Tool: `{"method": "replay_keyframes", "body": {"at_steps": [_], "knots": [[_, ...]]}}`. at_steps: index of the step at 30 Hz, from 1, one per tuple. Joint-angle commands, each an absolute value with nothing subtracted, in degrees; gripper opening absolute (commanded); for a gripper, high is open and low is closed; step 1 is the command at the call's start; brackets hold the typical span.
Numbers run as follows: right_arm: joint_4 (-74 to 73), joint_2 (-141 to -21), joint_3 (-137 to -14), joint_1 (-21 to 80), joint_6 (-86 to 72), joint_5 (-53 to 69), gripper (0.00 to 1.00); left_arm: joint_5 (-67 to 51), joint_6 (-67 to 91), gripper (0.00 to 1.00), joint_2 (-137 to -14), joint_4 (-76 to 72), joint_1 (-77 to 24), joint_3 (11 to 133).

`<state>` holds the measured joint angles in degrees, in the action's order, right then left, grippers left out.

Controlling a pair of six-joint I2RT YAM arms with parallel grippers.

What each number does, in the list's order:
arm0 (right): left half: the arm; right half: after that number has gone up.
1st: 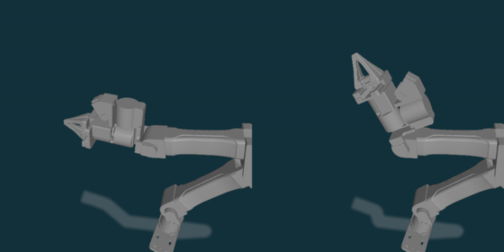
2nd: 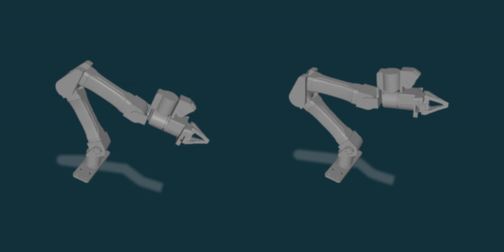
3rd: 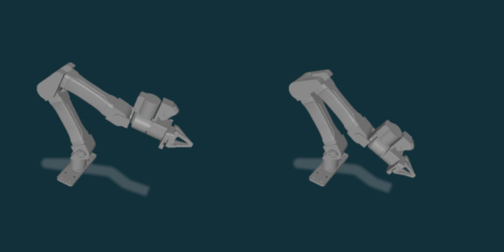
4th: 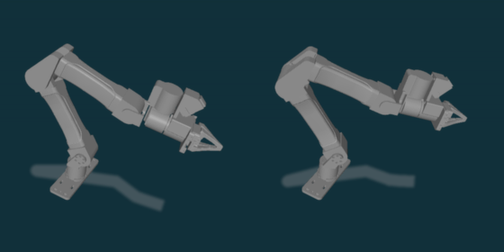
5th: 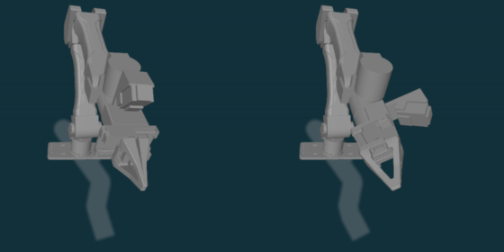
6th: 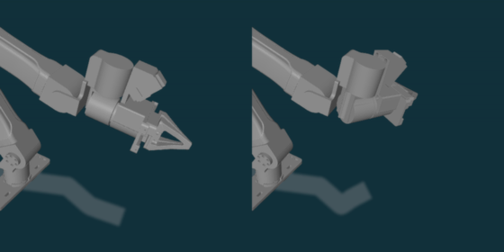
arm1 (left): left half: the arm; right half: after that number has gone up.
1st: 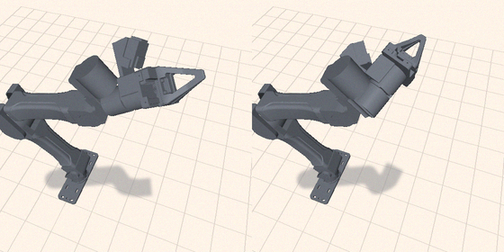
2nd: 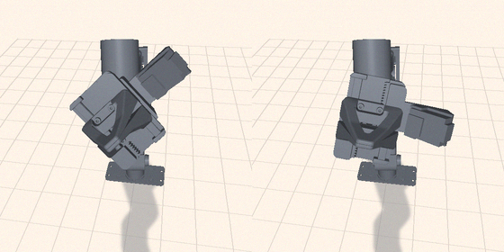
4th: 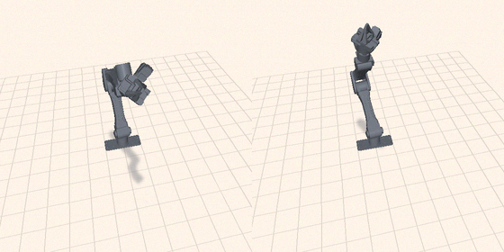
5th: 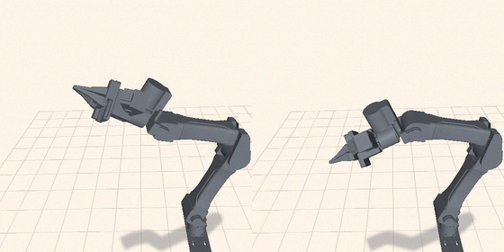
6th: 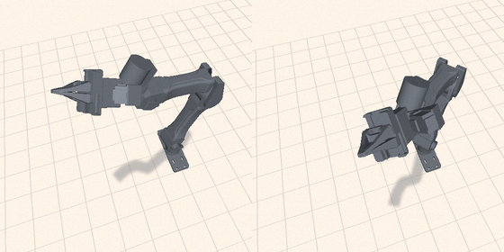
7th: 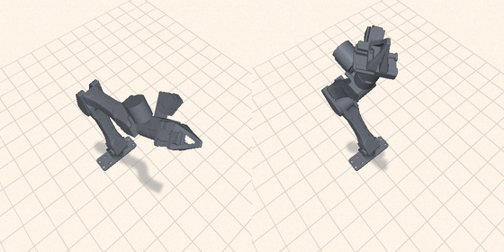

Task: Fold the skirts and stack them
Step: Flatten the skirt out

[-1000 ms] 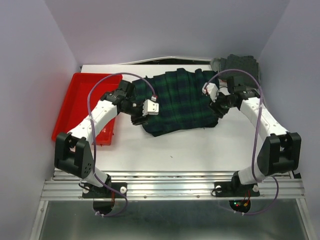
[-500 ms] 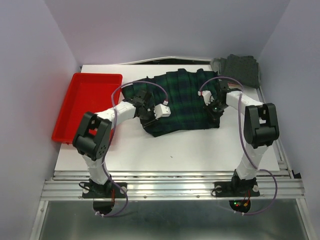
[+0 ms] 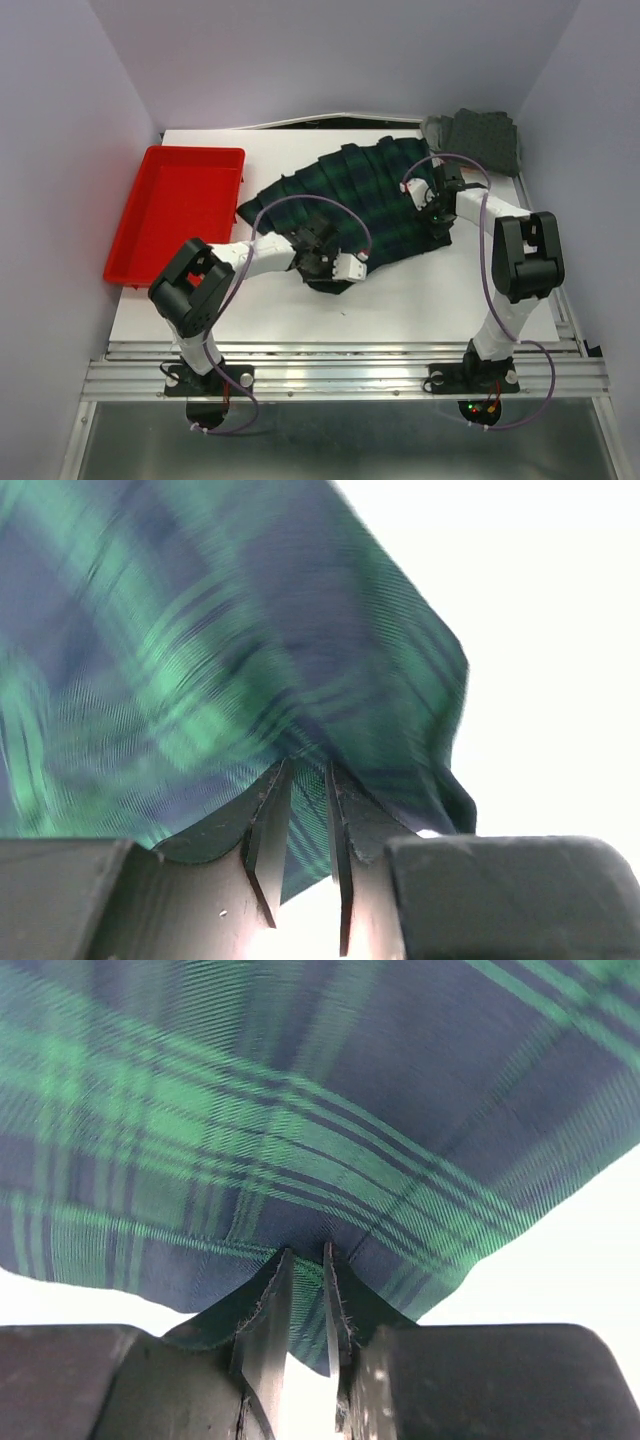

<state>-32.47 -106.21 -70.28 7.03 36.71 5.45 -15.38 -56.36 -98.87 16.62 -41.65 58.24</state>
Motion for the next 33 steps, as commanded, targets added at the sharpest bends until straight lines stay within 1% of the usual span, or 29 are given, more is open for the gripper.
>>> {"method": "replay_keyframes", "body": {"at_steps": [1, 2, 4, 5, 6, 9, 11, 12, 16, 18, 19, 21, 23, 24, 26, 28, 31, 33], "knots": [[-29.45, -107.84, -68.90, 4.49, 39.90, -1.67, 0.24, -22.31, -53.99, 0.32, -98.61, 24.79, -51.57, 57.29], [-29.27, -107.93, -69.43, 3.96, 39.99, -1.32, 0.24, -23.54, -52.92, 0.32, -98.96, 25.22, -55.42, 58.26], [-29.01, -108.54, -71.01, 3.96, 40.43, -0.62, 0.25, -27.48, -50.12, 0.33, -100.36, 25.31, -59.04, 62.11], [-28.66, -108.72, -71.62, 3.96, 40.26, -0.53, 0.25, -28.38, -48.88, 0.33, -100.89, 24.79, -62.46, 63.62], [-27.70, -108.98, -72.76, 3.96, 39.99, 2.08, 0.25, -29.08, -47.48, 0.34, -102.20, 24.09, -63.97, 67.20], [-26.81, -111.09, -75.40, 3.96, 38.41, 5.70, 0.27, -31.37, -42.47, 0.36, -104.41, 22.68, -66.27, 73.19], [-26.81, -113.54, -79.26, 3.96, 36.31, 8.24, 0.31, -32.52, -37.82, 0.40, -104.77, 21.19, -66.27, 77.68], [-26.81, -114.25, -80.58, 3.96, 34.82, 9.13, 0.34, -32.95, -36.92, 0.43, -103.55, 20.92, -65.57, 79.35], [-25.49, -116.01, -86.12, 4.48, 30.86, 13.18, 0.42, -34.62, -30.44, 0.47, -96.62, 18.11, -61.28, 79.80], [-25.84, -116.45, -89.55, 5.01, 29.63, 14.50, 0.44, -35.07, -28.92, 0.48, -93.88, 18.81, -58.90, 79.98], [-25.93, -116.63, -90.52, 5.62, 29.01, 15.29, 0.49, -34.20, -28.13, 0.50, -91.00, 18.98, -56.62, 79.11], [-25.93, -116.37, -92.54, 5.62, 28.48, 16.34, 0.53, -32.44, -29.00, 0.51, -87.91, 19.95, -54.41, 77.27], [-25.49, -115.14, -93.60, 6.24, 28.04, 17.14, 0.57, -28.84, -33.12, 0.53, -83.86, 21.70, -51.61, 73.14], [-25.92, -114.44, -94.65, 6.24, 27.95, 17.31, 0.62, -27.44, -34.44, 0.53, -81.76, 22.32, -50.46, 70.17], [-26.71, -111.46, -95.27, 6.77, 28.21, 17.49, 0.69, -25.93, -36.91, 0.53, -80.08, 24.68, -47.65, 67.60], [-30.22, -108.39, -94.57, 6.77, 30.48, 18.54, 0.70, -26.71, -38.14, 0.54, -77.79, 26.18, -42.47, 63.73], [-37.25, -100.57, -91.68, 7.38, 33.04, 21.79, 0.68, -28.12, -42.88, 0.56, -73.93, 28.30, -36.05, 57.85], [-40.42, -93.45, -85.72, 9.83, 35.50, 22.85, 0.66, -28.56, -46.91, 0.56, -72.34, 29.00, -33.50, 54.94]]}}
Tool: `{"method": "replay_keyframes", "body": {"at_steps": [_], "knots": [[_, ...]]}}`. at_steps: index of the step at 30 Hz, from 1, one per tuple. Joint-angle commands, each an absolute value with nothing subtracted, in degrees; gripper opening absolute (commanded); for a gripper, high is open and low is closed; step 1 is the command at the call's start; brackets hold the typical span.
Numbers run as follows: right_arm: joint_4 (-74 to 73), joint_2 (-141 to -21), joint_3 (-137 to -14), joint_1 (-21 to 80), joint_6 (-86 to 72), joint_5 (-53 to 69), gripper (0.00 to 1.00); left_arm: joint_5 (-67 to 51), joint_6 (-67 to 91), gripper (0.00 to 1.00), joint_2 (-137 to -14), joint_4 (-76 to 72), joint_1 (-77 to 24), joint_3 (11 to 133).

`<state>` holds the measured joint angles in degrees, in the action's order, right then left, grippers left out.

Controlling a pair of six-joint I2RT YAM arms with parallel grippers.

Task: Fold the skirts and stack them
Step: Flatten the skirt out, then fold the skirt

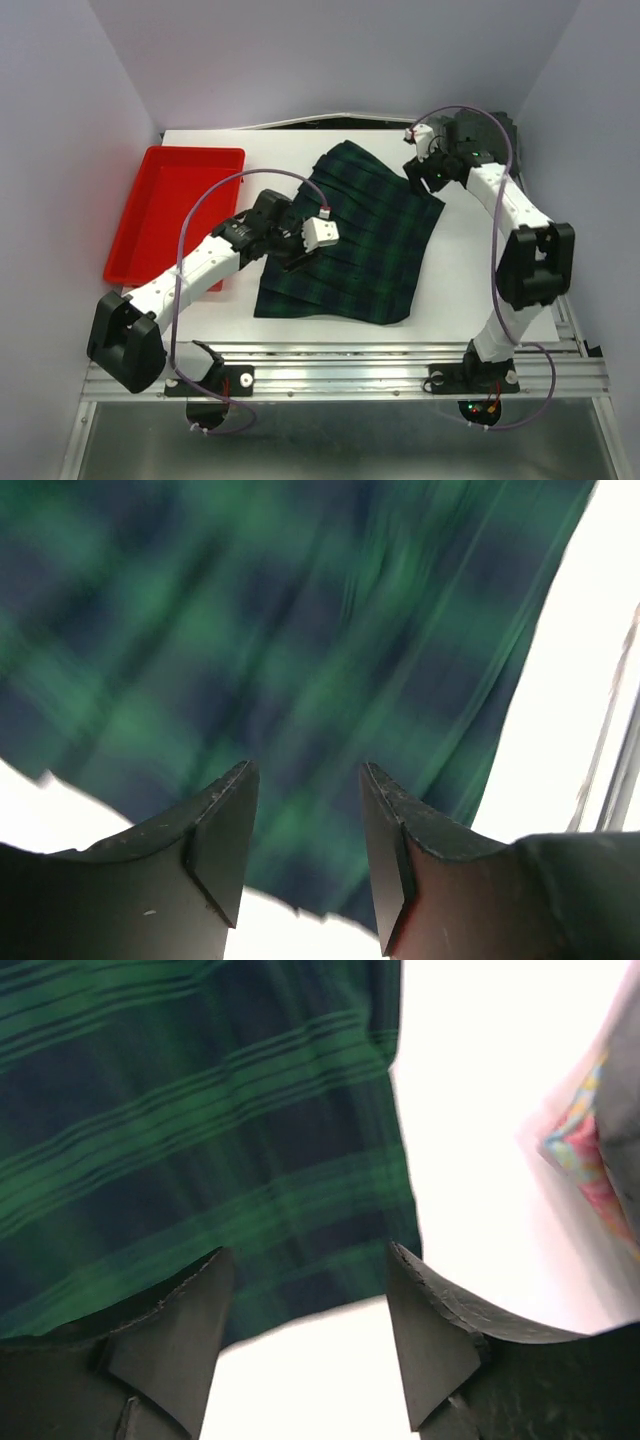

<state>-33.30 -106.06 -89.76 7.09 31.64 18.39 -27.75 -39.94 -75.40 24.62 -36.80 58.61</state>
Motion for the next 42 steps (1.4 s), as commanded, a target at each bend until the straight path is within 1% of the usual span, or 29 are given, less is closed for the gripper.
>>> {"method": "replay_keyframes", "body": {"at_steps": [1, 2, 3, 4, 6, 7, 9, 10, 13, 16, 21, 27, 29, 30, 31, 34, 36, 38, 40, 42], "knots": [[-43.04, -90.90, -80.04, 11.32, 37.77, 23.37, 0.65, -29.26, -47.89, 0.58, -71.38, 29.18, -31.05, 52.50], [-44.28, -88.18, -76.94, 12.99, 38.75, 23.38, 0.64, -29.79, -48.60, 0.58, -71.28, 29.44, -29.55, 51.51], [-45.08, -82.67, -73.60, 15.27, 39.54, 23.20, 0.63, -30.66, -49.21, 0.58, -71.45, 30.14, -28.40, 50.89], [-45.87, -80.01, -67.21, 20.43, 40.33, 21.55, 0.61, -32.24, -50.87, 0.58, -72.41, 32.23, -26.39, 50.54], [-46.66, -72.91, -61.99, 25.20, 41.04, 20.66, 0.60, -33.31, -52.11, 0.58, -73.56, 34.18, -25.23, 50.71], [-47.19, -71.12, -59.87, 29.23, 41.65, 20.65, 0.58, -33.57, -53.77, 0.58, -74.09, 34.97, -24.79, 50.63], [-48.51, -69.00, -56.00, 31.80, 42.01, 20.39, 0.55, -32.88, -54.93, 0.58, -74.09, 35.77, -24.35, 49.93], [-49.99, -68.39, -55.20, 32.60, 41.84, 21.78, 0.51, -31.83, -56.41, 0.58, -73.74, 35.86, -24.35, 48.88], [-50.11, -68.29, -50.56, 34.53, 41.66, 22.33, 0.45, -30.59, -57.39, 0.58, -72.87, 35.33, -24.35, 47.29], [-46.77, -69.60, -45.45, 35.86, 42.36, 19.43, 0.42, -30.32, -59.06, 0.58, -72.42, 35.33, -24.35, 46.58], [-39.66, -73.12, -41.93, 37.00, 42.54, 15.21, 0.41, -28.13, -60.99, 0.59, -71.81, 32.52, -24.70, 44.65], [-35.25, -75.41, -38.50, 38.94, 42.36, 9.85, 0.41, -27.07, -61.61, 0.60, -70.75, 30.06, -25.40, 43.86], [-35.59, -74.71, -39.11, 38.94, 42.89, 8.70, 0.43, -27.16, -63.10, 0.60, -70.14, 30.32, -25.66, 43.07], [-36.20, -74.01, -39.81, 38.94, 43.15, 8.88, 0.46, -27.07, -63.89, 0.60, -69.79, 30.41, -25.84, 42.63], [-37.69, -71.74, -40.77, 38.94, 44.20, 9.57, 0.56, -26.55, -65.46, 0.61, -68.83, 30.24, -26.10, 41.32], [-41.99, -68.13, -42.09, 38.94, 45.70, 11.77, 0.64, -25.41, -68.11, 0.63, -65.85, 30.23, -28.29, 38.16], [-44.72, -66.45, -43.41, 39.46, 46.23, 12.83, 0.65, -24.96, -69.16, 0.63, -64.17, 29.80, -30.83, 36.92], [-48.24, -66.01, -45.26, 40.69, 45.36, 15.20, 0.68, -24.79, -68.82, 0.64, -62.06, 29.01, -32.69, 35.86], [-48.69, -66.09, -45.18, 45.42, 42.91, 14.69, 0.73, -23.65, -66.89, 0.66, -61.00, 27.87, -36.10, 34.46], [-47.99, -66.71, -44.13, 48.94, 42.54, 13.28, 0.76, -22.68, -64.44, 0.66, -61.35, 25.93, -38.31, 33.58]]}}
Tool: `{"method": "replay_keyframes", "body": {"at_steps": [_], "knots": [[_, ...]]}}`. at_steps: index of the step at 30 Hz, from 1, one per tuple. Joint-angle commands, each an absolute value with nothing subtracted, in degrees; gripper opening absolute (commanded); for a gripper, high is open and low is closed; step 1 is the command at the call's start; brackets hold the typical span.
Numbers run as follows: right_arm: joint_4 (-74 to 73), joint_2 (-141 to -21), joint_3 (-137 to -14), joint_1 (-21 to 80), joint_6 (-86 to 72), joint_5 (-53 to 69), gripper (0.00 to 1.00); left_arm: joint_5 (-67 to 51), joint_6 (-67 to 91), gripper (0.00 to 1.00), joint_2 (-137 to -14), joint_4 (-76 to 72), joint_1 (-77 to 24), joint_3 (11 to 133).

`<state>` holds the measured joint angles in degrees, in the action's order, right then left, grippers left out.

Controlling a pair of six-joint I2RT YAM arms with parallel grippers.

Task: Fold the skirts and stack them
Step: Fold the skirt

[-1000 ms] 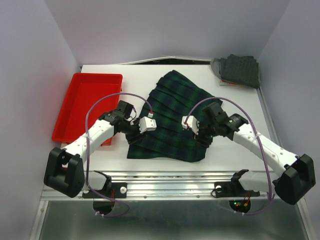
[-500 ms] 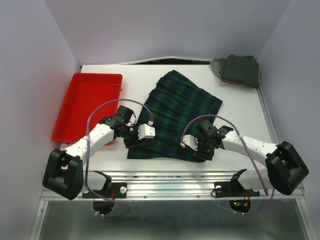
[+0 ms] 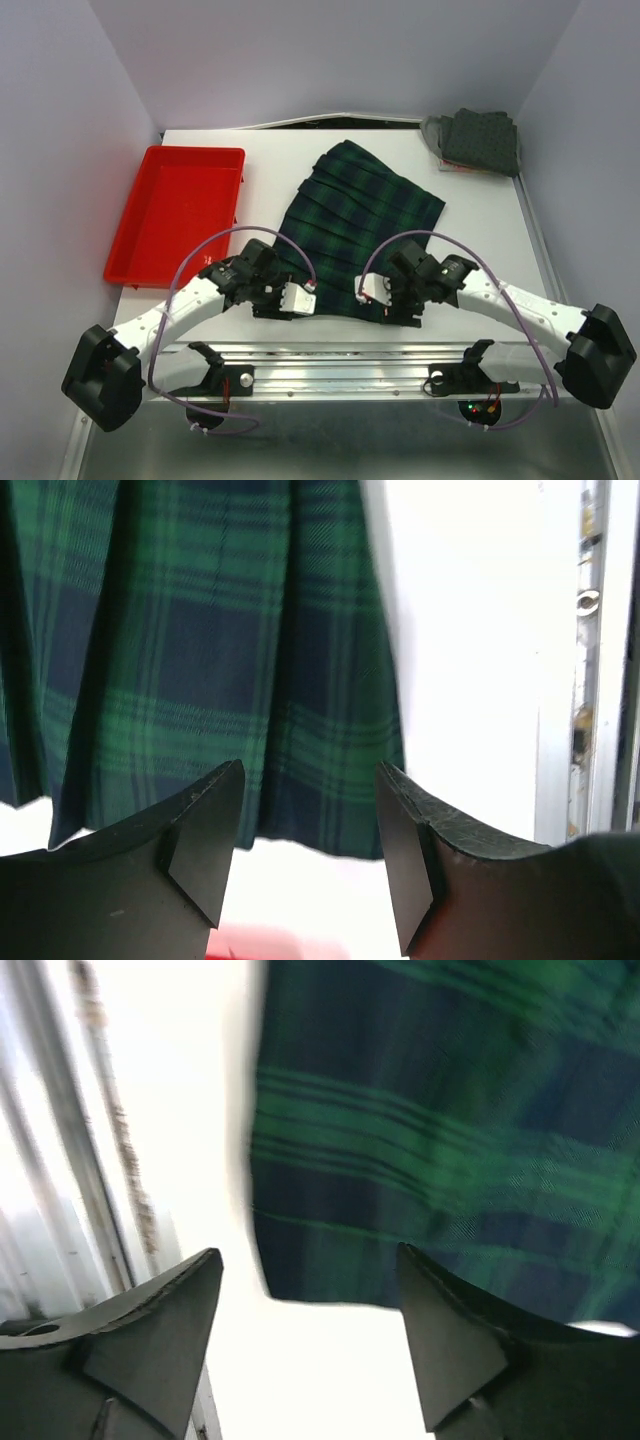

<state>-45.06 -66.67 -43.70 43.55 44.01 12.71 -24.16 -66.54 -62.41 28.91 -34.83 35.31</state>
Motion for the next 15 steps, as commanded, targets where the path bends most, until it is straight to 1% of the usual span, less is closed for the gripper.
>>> {"method": "replay_keyframes", "body": {"at_steps": [1, 6, 9, 11, 12, 15], "knots": [[-46.86, -66.71, -43.51, 49.56, 42.45, 13.53, 0.79, -21.54, -63.55, 0.66, -61.87, 25.06, -39.89, 32.70], [-45.44, -67.41, -40.35, 52.38, 42.72, 10.73, 0.81, -17.85, -61.43, 0.66, -61.70, 18.03, -40.34, 29.10], [-42.37, -68.02, -38.50, 53.78, 42.10, 8.53, 0.81, -16.26, -62.22, 0.67, -60.38, 14.52, -40.43, 26.20], [-38.51, -69.34, -36.75, 53.79, 42.45, 5.02, 0.80, -16.00, -62.40, 0.67, -60.03, 13.54, -40.34, 25.14], [-35.80, -69.61, -36.13, 53.79, 42.54, 3.88, 0.79, -16.00, -62.40, 0.67, -59.86, 13.45, -40.43, 24.96], [-32.97, -70.75, -33.23, 53.79, 42.98, 0.80, 0.68, -16.44, -62.40, 0.67, -59.42, 12.75, -40.43, 24.26]]}}
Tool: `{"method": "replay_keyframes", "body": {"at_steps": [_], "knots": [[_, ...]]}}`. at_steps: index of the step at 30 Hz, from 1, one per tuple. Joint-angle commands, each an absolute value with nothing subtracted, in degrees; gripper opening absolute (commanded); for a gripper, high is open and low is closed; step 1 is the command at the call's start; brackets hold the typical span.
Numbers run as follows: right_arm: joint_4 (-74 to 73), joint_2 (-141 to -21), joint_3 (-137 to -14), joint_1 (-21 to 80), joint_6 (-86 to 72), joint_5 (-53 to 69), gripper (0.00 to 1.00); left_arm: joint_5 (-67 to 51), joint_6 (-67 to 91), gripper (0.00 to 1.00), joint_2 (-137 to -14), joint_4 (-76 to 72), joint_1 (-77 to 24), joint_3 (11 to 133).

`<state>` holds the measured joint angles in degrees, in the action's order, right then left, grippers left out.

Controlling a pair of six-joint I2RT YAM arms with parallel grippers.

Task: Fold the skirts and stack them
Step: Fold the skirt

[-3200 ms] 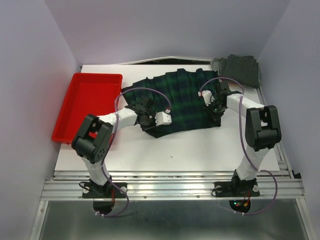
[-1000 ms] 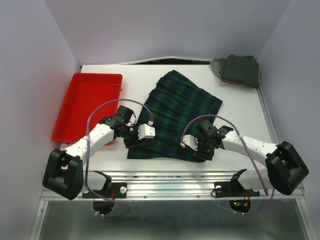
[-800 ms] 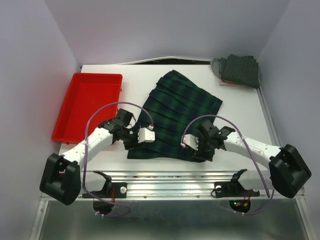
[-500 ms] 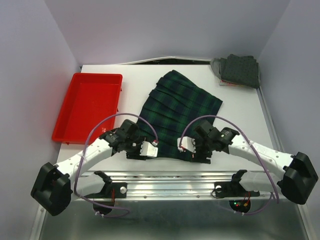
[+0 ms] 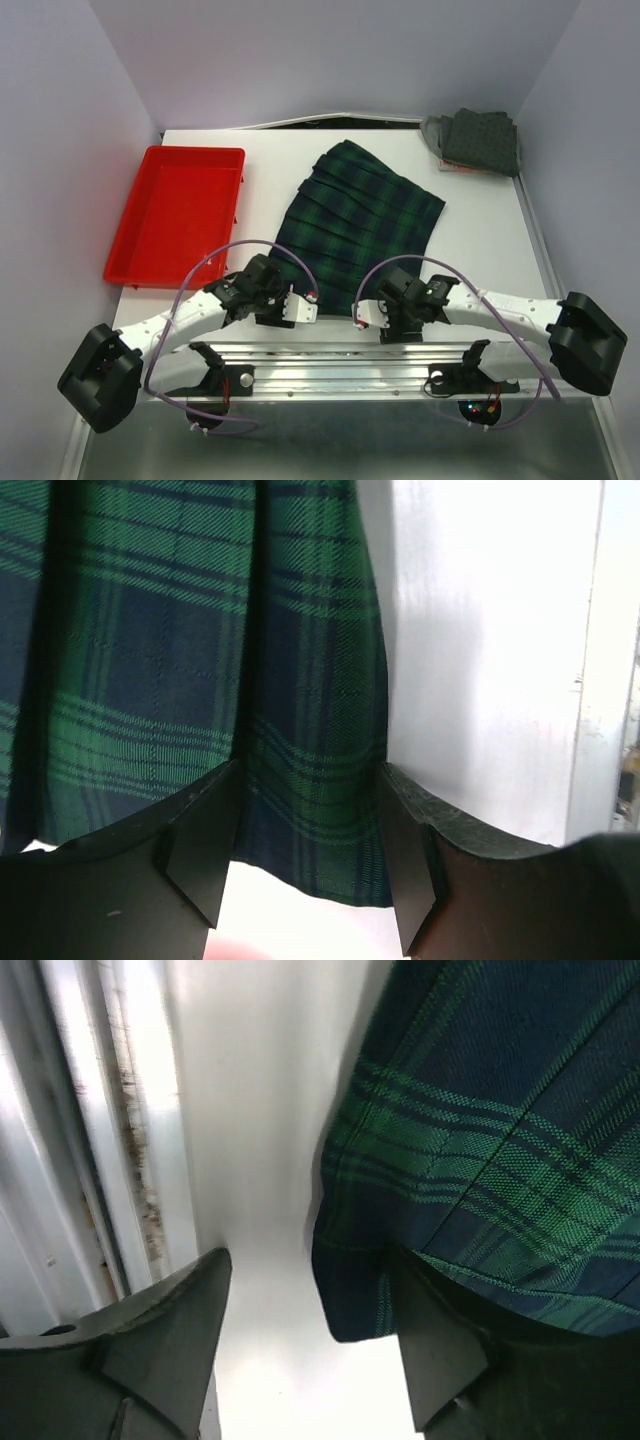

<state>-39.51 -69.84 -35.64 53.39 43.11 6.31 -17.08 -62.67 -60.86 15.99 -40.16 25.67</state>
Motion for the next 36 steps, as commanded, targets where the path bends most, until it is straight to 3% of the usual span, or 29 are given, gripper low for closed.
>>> {"method": "replay_keyframes", "body": {"at_steps": [1, 4, 9, 10, 12, 13, 16, 19, 20, 36], "knots": [[-29.91, -70.75, -31.31, 53.79, 43.07, -1.91, 0.60, -16.52, -62.49, 0.67, -59.24, 12.40, -40.43, 23.91], [-25.42, -71.28, -29.36, 53.79, 42.45, -5.26, 0.49, -16.52, -63.10, 0.67, -59.76, 10.99, -40.43, 23.99], [-26.09, -71.98, -32.07, 53.79, 40.61, -7.03, 0.20, -18.37, -65.13, 0.67, -63.97, 9.41, -40.34, 25.40], [-26.71, -71.81, -32.78, 53.79, 40.43, -6.42, 0.10, -17.41, -64.87, 0.64, -66.51, 8.53, -40.43, 26.53], [-28.03, -71.28, -34.79, 53.79, 39.99, -6.07, 0.01, -16.53, -64.25, 0.54, -68.98, 7.91, -40.34, 28.29], [-29.69, -70.41, -35.67, 53.79, 39.90, -5.72, 0.01, -16.61, -63.29, 0.41, -70.73, 8.43, -40.25, 30.13], [-33.99, -68.56, -40.06, 53.79, 40.16, -3.97, 0.01, -18.19, -62.14, 0.29, -69.79, 10.81, -39.20, 31.64], [-39.62, -65.22, -44.71, 53.79, 41.57, 1.12, 0.01, -18.37, -60.74, 0.03, -63.30, 12.30, -38.50, 31.90], [-41.29, -63.91, -46.13, 53.79, 41.49, 3.40, 0.01, -18.54, -59.95, 0.00, -61.98, 14.39, -38.15, 32.86], [-57.04, -60.99, -63.10, 54.40, 32.80, 16.60, 0.01, -16.18, -48.53, 0.00, -38.77, 36.03, -37.53, 50.79]]}}
